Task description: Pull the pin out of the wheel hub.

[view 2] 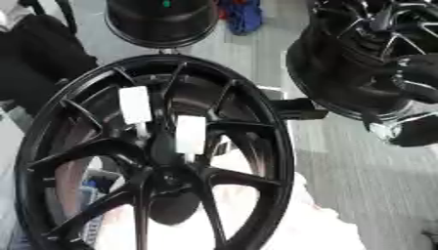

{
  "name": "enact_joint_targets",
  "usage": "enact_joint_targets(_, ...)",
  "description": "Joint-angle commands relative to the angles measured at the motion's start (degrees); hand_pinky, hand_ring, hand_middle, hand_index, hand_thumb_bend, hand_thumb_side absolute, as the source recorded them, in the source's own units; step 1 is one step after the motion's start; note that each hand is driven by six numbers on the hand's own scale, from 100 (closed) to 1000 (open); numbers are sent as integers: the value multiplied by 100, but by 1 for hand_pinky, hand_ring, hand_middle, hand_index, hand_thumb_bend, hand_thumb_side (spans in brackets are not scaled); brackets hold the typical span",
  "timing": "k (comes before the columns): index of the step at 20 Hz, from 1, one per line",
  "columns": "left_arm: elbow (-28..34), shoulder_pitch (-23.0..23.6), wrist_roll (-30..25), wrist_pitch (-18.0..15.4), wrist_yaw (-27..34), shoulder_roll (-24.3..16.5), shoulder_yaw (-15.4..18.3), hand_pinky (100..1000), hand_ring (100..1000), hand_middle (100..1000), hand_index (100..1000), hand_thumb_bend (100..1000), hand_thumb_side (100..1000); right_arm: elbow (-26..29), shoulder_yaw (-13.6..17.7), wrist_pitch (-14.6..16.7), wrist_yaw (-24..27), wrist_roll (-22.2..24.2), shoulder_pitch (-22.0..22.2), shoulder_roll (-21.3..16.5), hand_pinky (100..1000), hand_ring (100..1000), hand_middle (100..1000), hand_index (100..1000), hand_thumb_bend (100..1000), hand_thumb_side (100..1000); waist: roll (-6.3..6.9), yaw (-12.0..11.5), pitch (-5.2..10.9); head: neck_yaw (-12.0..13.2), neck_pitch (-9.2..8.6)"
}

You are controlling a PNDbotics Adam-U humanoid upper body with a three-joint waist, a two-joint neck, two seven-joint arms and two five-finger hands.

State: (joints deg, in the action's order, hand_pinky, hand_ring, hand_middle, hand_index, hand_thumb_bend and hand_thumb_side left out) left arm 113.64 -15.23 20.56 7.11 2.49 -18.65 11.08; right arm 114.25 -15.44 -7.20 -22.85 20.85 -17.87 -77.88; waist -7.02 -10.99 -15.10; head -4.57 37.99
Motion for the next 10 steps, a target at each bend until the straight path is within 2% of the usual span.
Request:
enact_joint_targets(1, 95, -86, -37, -18, -11, -163, -25, 603, 507, 506, 672, 246, 316, 35, -147, 192, -110, 58, -187, -78, 1000, 886, 822, 886, 100, 436, 23, -5, 55, -17, -125)
enact_joint_targets(6, 95, -125, -50, -20, -15, -169, -34, 602, 506, 506, 671, 243, 318, 35, -483, 328, -442, -329, -220, -17, 1000, 889, 825, 885, 100, 447, 15, -70, -70, 15, -252)
enact_joint_targets(10, 95, -170, -62, -32, -14, -175, -46, 602, 506, 506, 671, 243, 319, 35, -610, 126, -693, -712, -287, 27, 1000, 888, 826, 888, 100, 452, 5, -83, -147, 41, -318)
